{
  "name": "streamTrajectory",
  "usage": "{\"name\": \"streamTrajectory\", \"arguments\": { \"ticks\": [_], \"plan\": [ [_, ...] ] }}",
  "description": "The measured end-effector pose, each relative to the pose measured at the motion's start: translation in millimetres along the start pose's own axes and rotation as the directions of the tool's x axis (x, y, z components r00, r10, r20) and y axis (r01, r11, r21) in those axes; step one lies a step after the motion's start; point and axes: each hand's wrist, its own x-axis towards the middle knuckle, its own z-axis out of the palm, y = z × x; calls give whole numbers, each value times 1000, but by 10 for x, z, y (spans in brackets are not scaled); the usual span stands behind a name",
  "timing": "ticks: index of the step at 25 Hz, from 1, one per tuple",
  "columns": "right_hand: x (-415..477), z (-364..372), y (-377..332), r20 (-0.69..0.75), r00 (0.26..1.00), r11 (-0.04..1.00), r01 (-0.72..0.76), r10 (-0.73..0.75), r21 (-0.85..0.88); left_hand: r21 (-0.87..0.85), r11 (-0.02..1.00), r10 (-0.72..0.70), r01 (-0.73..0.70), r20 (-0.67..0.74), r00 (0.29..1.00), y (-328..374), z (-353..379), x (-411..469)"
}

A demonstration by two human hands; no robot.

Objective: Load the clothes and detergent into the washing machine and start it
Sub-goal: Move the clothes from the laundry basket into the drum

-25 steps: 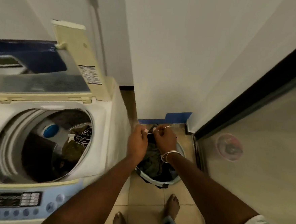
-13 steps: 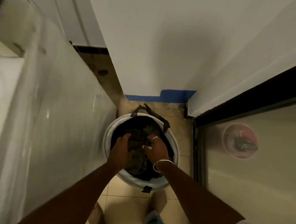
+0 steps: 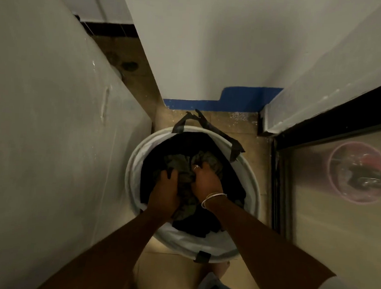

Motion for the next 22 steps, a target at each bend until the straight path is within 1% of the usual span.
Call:
{"name": "streamTrajectory", "arguments": {
  "ticks": [2,4,7,10,12,14,16,19,20,22],
  "plan": [
    [-145,-91,-40,-58,998,998,30,-27,53,-81,996,38,-42,-56,998,32,-125,-46],
    [-395,-273,-162,-133,991,987,44,-23,155,-175,980,73,-90,-102,992,127,-363,-205],
    [-798,-615,-453,-246,967,956,10,65,295,-291,950,53,-110,-197,979,342,-826,-508],
    [-1250,-1063,-851,-387,912,916,32,138,401,-377,911,47,-164,-300,953,541,-1399,-907],
    [-1595,-1384,-1188,-500,851,867,118,163,484,-459,864,23,-209,-378,925,684,-1812,-1232],
    [-1985,-1717,-1599,-577,795,783,233,189,578,-523,810,-5,-264,-457,889,805,-2260,-1624],
    [-2337,-2039,-2023,-642,736,689,350,217,634,-540,768,-5,-344,-542,840,901,-2711,-2038],
    [-2866,-2481,-2716,-736,656,622,508,169,596,-623,636,-27,-455,-608,794,911,-3432,-2676],
    [-3017,-2593,-2941,-751,645,607,542,143,581,-640,603,-46,-477,-625,780,875,-3654,-2856],
    [-3255,-2760,-3398,-758,643,582,579,104,571,-623,580,-77,-525,-683,726,735,-4088,-3152]
  ]
}}
